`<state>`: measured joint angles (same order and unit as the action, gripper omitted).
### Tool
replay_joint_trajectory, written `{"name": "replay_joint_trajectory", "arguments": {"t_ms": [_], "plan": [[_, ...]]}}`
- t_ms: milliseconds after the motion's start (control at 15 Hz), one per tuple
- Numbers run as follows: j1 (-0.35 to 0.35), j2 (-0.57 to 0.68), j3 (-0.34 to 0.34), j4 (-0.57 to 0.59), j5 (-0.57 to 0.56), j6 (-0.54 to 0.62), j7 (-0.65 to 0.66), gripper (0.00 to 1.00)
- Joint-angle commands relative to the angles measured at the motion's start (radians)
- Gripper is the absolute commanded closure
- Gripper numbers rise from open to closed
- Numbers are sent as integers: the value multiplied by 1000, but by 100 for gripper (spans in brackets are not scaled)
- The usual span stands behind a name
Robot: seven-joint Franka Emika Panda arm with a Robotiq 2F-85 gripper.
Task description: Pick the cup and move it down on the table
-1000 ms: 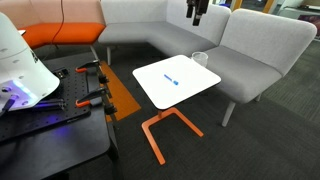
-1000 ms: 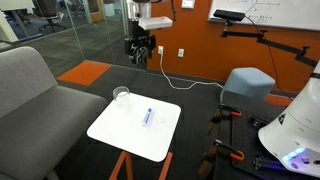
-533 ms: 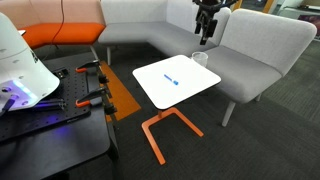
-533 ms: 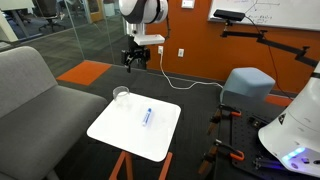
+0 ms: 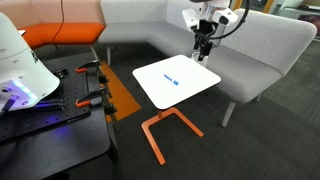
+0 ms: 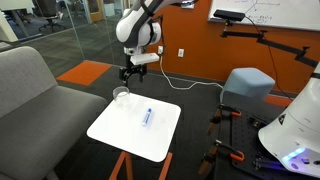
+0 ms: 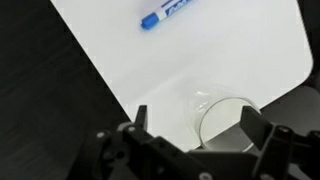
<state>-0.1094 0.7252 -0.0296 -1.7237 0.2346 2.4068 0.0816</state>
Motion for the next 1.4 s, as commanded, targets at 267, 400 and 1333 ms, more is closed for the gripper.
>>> {"name": "replay_joint_trajectory", "arguments": {"t_ms": [267,400,1333], "plan": [[-36,153,51,124,115,84,28,0],[-37,185,52,155,136,84,39,1],[11,201,8,154,76,85,63,100]]}}
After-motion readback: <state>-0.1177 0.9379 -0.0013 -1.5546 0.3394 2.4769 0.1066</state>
